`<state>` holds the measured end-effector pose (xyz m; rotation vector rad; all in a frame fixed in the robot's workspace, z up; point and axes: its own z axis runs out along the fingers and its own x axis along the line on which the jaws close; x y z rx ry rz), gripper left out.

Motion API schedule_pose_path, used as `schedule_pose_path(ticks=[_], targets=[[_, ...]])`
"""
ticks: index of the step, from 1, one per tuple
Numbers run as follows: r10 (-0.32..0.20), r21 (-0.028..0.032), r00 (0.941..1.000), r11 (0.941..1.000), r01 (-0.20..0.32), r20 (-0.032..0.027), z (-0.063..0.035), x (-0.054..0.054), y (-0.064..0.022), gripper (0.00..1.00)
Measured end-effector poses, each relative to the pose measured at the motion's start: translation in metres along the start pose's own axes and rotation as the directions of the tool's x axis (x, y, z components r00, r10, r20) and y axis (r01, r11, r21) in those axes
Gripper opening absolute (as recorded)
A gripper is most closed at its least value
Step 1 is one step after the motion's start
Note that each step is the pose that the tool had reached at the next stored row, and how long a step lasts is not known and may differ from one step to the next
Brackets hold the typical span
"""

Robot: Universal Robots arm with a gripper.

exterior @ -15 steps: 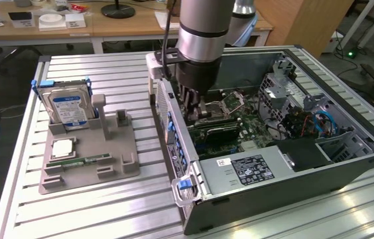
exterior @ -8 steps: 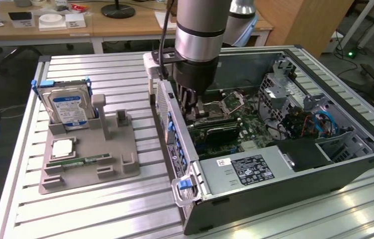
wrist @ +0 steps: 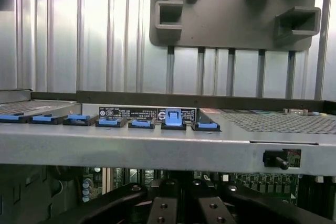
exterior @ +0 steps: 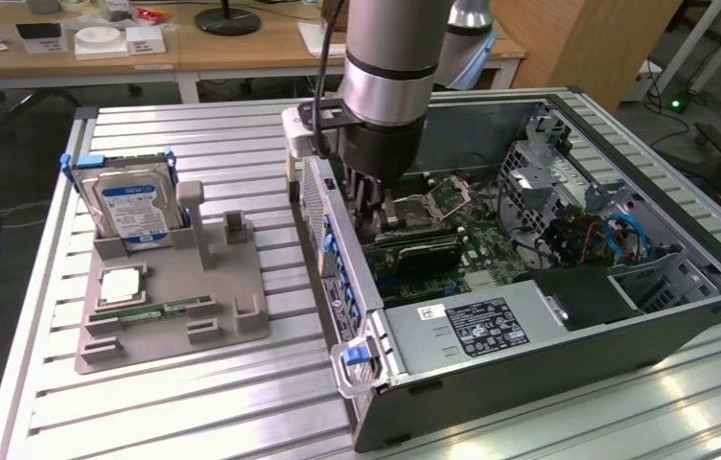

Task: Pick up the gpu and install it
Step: 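Press down on the gpu until it lock into place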

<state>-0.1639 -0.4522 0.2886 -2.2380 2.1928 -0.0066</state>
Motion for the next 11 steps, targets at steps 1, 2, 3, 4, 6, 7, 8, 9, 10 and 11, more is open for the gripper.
schedule_pose_path(ticks=[1,2,3,4,6,7,8,9,10,11], targets=[[0.000,0.0001,1.0000,1.0000,0.000,0.0000,0.0007,0.000,-0.0028,0.10],[0.000,0.0000,1.0000,1.0000,0.000,-0.0001,0.0013,0.000,-0.0058,0.10],[0.000,0.0001,1.0000,1.0000,0.000,0.0000,0.0021,0.000,-0.0086,0.10],[0.000,0.0002,1.0000,1.0000,0.000,0.0002,0.0032,0.000,-0.0110,0.10],[0.000,0.0003,1.0000,1.0000,0.000,0.0002,0.0058,0.000,-0.0128,0.10],[0.000,0.0001,1.0000,1.0000,0.000,0.0000,0.0067,0.000,-0.0128,0.10],[0.000,0.0002,1.0000,1.0000,0.000,0.0002,0.0077,0.000,-0.0128,0.10],[0.000,0.0002,1.0000,1.0000,0.000,0.0001,0.0084,0.000,-0.0129,0.10],[0.000,0.0001,1.0000,1.0000,0.000,0.0000,0.0091,0.000,-0.0129,0.10],[0.000,0.0002,1.0000,1.0000,0.000,0.0001,0.0100,-0.001,-0.0129,0.10]])
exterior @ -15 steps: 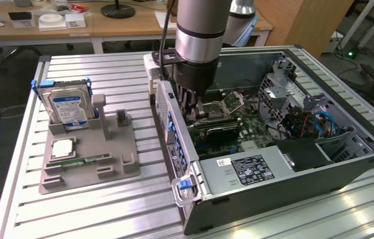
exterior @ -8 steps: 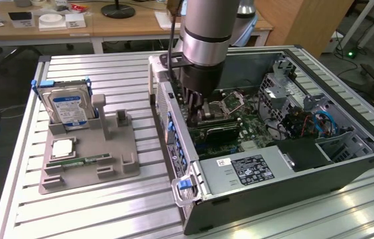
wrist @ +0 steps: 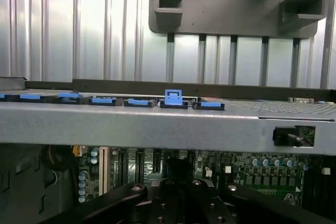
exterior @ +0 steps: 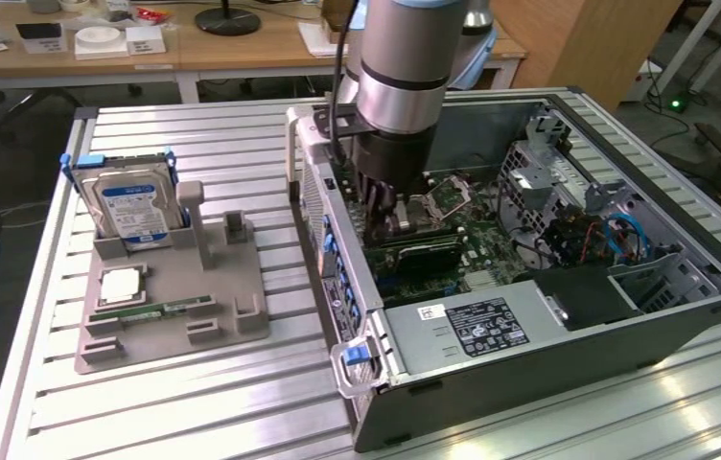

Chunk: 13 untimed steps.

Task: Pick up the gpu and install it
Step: 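Press down on the gpu until it lock into place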

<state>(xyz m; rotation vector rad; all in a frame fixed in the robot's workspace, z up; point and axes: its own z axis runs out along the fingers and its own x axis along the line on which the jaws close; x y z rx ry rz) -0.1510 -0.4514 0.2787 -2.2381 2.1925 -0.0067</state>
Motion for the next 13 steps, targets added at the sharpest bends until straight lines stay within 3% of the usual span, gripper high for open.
schedule_pose_path(ticks=[6,13], targets=[[0.000,-0.0003,1.0000,1.0000,0.000,-0.0004,0.0024,-0.001,0.0001,0.10],[0.000,-0.0001,1.0000,1.0000,0.000,0.0000,-0.0157,-0.001,0.0010,0.10]])
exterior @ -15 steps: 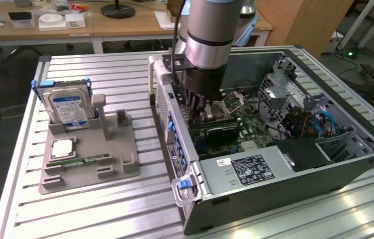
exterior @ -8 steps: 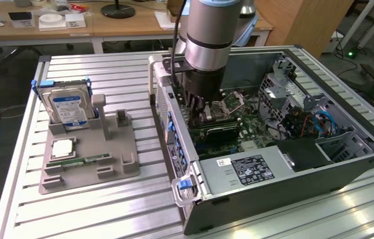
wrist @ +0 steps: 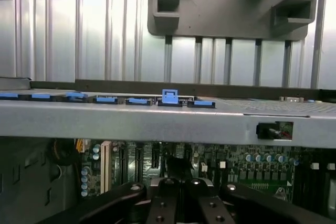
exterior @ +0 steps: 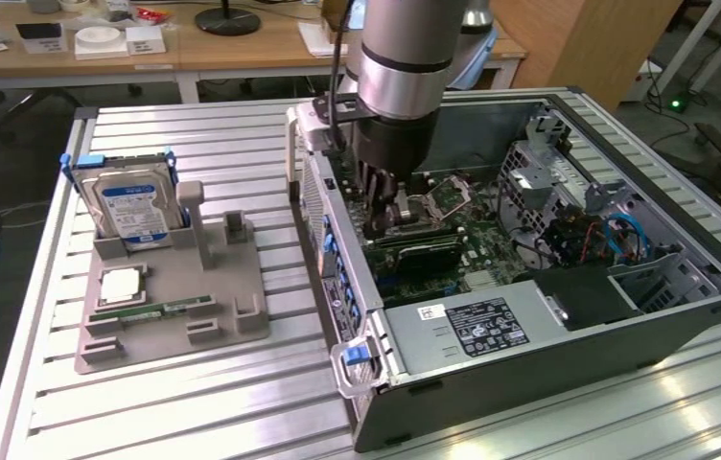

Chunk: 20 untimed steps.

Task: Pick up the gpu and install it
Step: 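Press down on the gpu until it lock into place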

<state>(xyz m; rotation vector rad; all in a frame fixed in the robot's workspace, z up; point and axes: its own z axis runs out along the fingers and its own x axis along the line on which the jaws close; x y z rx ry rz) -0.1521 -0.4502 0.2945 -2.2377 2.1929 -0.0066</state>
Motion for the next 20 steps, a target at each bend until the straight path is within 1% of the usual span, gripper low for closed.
schedule_pose_path(ticks=[2,3,11,15,20], targets=[[0.000,-0.0001,1.0000,1.0000,0.000,-0.0002,-0.0049,0.000,0.0015,0.10],[0.000,0.0000,1.0000,1.0000,0.000,0.0000,-0.0056,0.000,0.0024,0.10],[0.000,-0.0001,1.0000,1.0000,0.000,-0.0001,-0.0063,0.000,0.0131,0.10],[0.000,0.0000,1.0000,1.0000,0.000,0.0000,-0.0094,0.000,0.0151,0.10],[0.000,0.0000,1.0000,1.0000,0.000,0.0000,-0.0097,0.000,0.0174,0.10]])
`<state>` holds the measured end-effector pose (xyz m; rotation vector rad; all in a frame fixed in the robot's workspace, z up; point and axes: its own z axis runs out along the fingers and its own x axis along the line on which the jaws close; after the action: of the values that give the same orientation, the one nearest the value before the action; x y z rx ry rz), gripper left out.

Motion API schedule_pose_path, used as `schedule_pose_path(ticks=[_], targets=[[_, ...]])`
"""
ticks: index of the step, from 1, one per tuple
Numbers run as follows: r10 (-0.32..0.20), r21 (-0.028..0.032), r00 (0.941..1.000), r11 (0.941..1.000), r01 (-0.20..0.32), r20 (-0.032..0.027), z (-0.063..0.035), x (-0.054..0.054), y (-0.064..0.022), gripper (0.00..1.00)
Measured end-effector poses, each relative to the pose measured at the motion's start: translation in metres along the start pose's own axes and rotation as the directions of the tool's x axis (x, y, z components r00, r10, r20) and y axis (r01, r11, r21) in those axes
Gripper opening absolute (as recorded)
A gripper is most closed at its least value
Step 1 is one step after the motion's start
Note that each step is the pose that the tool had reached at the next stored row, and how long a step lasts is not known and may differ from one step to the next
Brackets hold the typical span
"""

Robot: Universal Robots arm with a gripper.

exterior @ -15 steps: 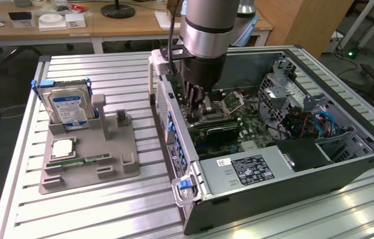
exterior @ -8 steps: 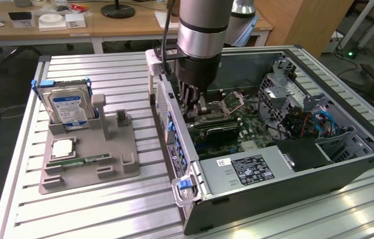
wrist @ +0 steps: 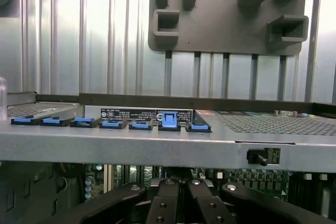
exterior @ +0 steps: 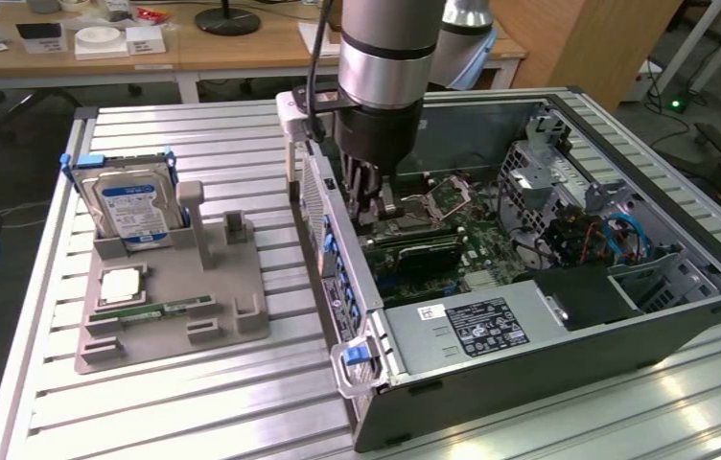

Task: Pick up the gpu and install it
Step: 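Press down on the gpu until it lock into place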

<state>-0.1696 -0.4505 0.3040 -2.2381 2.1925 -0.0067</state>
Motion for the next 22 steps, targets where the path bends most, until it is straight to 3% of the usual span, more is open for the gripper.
schedule_pose_path(ticks=[17,20,22], targets=[[0.000,-0.0012,1.0000,1.0000,0.000,-0.0007,0.0082,0.001,0.0040,0.10],[0.000,-0.0009,1.0000,1.0000,0.000,0.0007,0.0135,0.001,0.0011,0.10],[0.000,-0.0008,1.0000,1.0000,0.000,0.0003,0.0152,0.001,-0.0057,0.10]])
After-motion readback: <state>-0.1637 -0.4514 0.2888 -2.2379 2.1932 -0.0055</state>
